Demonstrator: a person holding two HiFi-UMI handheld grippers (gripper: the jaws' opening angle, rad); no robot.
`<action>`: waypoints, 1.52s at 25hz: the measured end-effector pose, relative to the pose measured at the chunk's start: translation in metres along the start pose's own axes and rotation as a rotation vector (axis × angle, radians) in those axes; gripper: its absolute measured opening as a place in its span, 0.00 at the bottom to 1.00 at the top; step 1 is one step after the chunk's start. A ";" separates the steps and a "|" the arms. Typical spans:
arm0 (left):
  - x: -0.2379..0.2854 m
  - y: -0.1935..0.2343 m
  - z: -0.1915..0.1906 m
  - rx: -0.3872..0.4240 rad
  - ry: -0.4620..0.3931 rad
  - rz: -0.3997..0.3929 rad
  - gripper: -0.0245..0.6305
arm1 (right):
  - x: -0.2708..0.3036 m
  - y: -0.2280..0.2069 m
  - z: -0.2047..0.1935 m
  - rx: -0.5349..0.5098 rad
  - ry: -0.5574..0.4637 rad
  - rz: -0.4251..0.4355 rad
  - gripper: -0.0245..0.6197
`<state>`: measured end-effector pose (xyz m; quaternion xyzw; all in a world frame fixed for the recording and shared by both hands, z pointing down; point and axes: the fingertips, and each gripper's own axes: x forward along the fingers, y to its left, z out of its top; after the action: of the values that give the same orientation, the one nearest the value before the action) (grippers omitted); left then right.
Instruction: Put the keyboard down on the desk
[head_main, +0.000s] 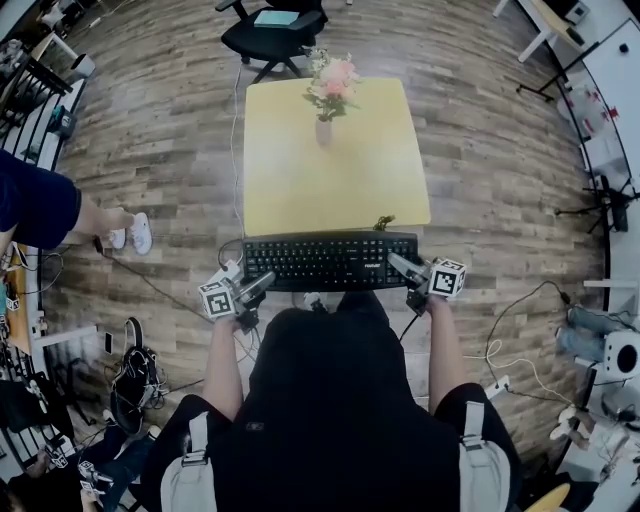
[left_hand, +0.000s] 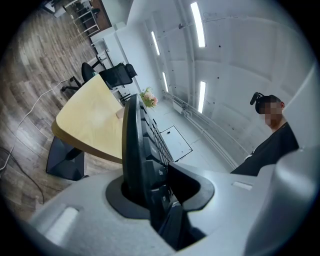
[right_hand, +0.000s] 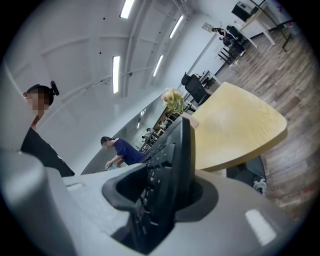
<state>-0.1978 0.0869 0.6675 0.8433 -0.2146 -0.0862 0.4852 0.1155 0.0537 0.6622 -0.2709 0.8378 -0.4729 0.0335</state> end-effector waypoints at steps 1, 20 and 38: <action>0.002 0.001 0.002 0.001 0.002 0.003 0.21 | 0.000 -0.004 0.003 -0.006 0.001 -0.009 0.30; 0.045 0.037 0.046 0.009 -0.014 0.048 0.23 | 0.027 -0.051 0.061 -0.002 0.032 -0.013 0.33; 0.081 0.083 0.065 -0.025 -0.001 0.162 0.29 | 0.051 -0.107 0.091 0.003 0.100 -0.051 0.34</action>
<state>-0.1717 -0.0358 0.7104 0.8170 -0.2813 -0.0499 0.5009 0.1454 -0.0854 0.7093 -0.2681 0.8305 -0.4879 -0.0203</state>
